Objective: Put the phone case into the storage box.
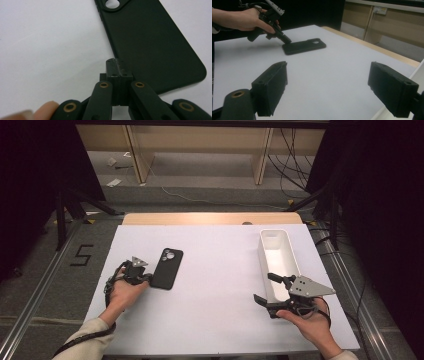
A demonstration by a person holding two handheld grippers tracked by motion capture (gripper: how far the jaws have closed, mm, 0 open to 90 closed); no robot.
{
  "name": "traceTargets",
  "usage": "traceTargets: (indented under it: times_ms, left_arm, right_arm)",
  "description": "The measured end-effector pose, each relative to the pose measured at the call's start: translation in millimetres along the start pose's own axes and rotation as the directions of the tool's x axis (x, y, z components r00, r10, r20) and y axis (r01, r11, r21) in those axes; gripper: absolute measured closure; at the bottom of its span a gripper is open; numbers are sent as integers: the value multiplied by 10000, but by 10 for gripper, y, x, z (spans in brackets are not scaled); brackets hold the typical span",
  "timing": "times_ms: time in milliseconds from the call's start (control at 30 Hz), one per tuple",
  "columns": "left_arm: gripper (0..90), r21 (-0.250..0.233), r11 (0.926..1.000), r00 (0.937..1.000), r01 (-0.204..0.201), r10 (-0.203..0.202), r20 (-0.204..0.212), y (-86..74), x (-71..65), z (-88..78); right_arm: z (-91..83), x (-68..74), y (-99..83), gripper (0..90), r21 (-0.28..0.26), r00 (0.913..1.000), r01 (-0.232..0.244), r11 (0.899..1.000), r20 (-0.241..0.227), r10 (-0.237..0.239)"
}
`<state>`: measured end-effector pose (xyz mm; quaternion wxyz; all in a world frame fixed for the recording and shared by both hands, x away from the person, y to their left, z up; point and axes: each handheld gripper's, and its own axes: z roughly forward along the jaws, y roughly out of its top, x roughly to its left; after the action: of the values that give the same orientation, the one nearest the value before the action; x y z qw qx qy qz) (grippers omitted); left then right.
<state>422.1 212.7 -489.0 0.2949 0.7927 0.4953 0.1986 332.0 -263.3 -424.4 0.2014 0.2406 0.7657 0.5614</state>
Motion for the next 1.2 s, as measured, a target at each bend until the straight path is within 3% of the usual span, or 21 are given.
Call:
traceTargets:
  times_ms: [467, 567, 633, 767, 800, 833, 867, 900, 933, 1000, 1200]
  left_arm:
    - [896, -28, 10000, 10000, -44, 45, 81, 7, -51, -5]
    - [835, -152, 9999, 10000, -9, 9, -39, 22, -37, -36]
    - [778, -670, 9973, 9995, 302, -307, -53, 77, -24, -119]
    - [534, -1000, 9938, 9988, 495, -489, 84, 148, -78, -156]
    - [534, -1098, 9917, 9977, 671, -653, 196, 186, -117, -159]
    - [349, -1073, 9919, 9976, 676, -653, 242, 215, -149, -156]
    - [349, -1005, 9921, 9971, 750, -732, 221, 241, -187, -147]
    - [191, -934, 9929, 9972, 742, -727, 193, 263, -220, -133]
    - [191, -881, 9941, 9979, 635, -623, 159, 278, -242, -122]
    - [52, -830, 9955, 9987, 464, -479, -157, 334, -311, -64]
    - [0, -764, 9955, 9980, 567, -585, -220, 436, -367, 38]
  right_arm:
    - [-2, 0, 0, 171, 5, 10000, -15, 10000, 4, 15]
    - [-4, -1, 2, 171, -26, 10000, 6, 10000, 13, -6]
    - [-4, -4, 0, 171, -28, 10000, 4, 10000, 30, -4]
    - [0, -1, 0, 170, 6, 10000, -18, 10000, 13, 18]
    - [0, -1, 0, 170, 6, 10000, -18, 10000, 13, 18]
    - [1, 1, 1, 170, -4, 10000, -11, 10000, 20, 11]
    - [1, 1, 1, 170, -4, 10000, -11, 10000, 20, 11]
    - [1, 0, 1, 170, 0, 10000, -22, 10000, 34, 22]
    - [1, 0, 1, 170, 0, 10000, -22, 10000, 34, 22]
    - [0, -2, 0, 170, 2, 10000, -34, 10000, 43, 34]
    - [-2, -4, 1, 170, -20, 10000, -15, 10000, 31, 15]
